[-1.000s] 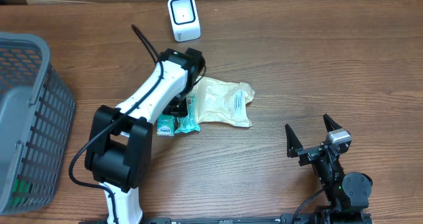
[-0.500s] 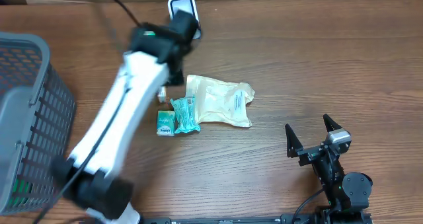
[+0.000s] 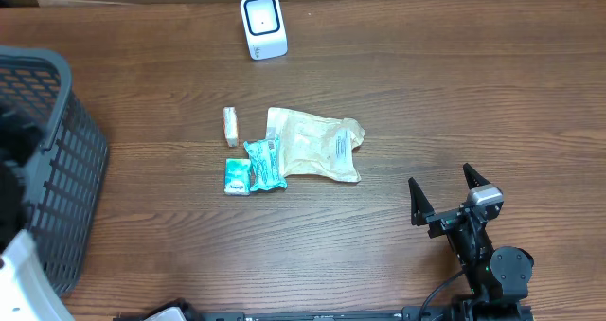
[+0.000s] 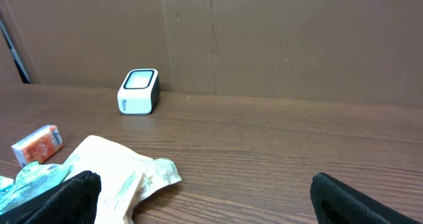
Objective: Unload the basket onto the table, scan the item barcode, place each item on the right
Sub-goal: 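Carry the orange box out and set it above the green pack, then reach into the basket and grasp the green-capped bottle with left gripper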
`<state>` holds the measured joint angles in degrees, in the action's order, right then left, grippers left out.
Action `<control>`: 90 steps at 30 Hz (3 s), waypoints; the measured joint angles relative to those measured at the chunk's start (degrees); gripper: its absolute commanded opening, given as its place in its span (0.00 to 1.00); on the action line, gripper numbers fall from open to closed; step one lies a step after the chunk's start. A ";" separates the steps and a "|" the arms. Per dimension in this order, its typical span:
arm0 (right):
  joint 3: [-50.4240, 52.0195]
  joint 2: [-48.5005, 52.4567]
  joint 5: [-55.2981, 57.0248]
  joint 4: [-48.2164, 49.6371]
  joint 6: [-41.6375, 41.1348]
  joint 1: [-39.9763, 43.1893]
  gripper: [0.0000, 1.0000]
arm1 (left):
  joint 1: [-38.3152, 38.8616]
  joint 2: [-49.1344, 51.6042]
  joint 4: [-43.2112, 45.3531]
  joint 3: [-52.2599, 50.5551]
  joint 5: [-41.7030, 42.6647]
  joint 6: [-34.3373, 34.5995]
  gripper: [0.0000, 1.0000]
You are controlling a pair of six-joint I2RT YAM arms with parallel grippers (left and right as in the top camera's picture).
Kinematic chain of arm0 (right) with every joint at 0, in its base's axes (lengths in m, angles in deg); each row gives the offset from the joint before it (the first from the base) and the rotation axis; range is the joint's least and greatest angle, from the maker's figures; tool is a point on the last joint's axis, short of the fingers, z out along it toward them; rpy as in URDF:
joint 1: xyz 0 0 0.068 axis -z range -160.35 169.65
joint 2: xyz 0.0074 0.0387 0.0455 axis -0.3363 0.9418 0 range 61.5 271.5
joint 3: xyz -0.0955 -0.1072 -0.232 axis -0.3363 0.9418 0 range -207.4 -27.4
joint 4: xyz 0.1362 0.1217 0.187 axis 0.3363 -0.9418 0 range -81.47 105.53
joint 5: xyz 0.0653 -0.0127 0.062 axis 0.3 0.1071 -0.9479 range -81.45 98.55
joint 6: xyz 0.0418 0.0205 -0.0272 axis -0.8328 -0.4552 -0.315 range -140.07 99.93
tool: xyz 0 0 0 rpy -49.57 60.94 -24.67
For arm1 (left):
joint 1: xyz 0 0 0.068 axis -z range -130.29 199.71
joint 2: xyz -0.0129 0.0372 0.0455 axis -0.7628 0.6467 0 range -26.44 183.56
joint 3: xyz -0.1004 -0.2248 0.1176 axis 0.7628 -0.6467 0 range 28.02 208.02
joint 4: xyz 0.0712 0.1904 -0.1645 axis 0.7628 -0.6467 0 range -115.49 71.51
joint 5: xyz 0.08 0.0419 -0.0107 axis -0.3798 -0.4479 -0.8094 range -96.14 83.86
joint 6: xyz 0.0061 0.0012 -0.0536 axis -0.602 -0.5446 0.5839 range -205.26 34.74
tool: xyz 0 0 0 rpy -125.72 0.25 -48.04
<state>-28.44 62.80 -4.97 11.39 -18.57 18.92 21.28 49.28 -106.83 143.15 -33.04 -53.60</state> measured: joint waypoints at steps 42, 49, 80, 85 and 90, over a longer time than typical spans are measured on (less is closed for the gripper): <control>0.00 0.00 0.02 -0.04 -0.02 0.00 1.00 | -30.25 18.34 21.94 -39.47 11.91 -11.13 1.00; 0.00 0.00 0.02 -0.04 0.00 0.00 1.00 | -30.25 18.34 24.92 -43.69 11.91 -11.10 1.00; 0.00 0.00 0.02 -0.04 0.00 0.00 1.00 | -30.56 18.34 31.80 -47.39 14.62 -10.82 0.67; 0.00 0.00 0.04 -0.02 -0.02 0.00 1.00 | -30.56 18.34 33.07 -47.39 15.23 -10.84 0.53; 0.00 0.00 0.02 -0.02 0.00 0.00 1.00 | -30.56 18.34 33.97 -47.39 16.02 -10.86 0.50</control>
<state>-28.44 62.80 -4.95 11.37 -18.57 18.92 -9.27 67.62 -72.86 95.76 -17.02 -64.46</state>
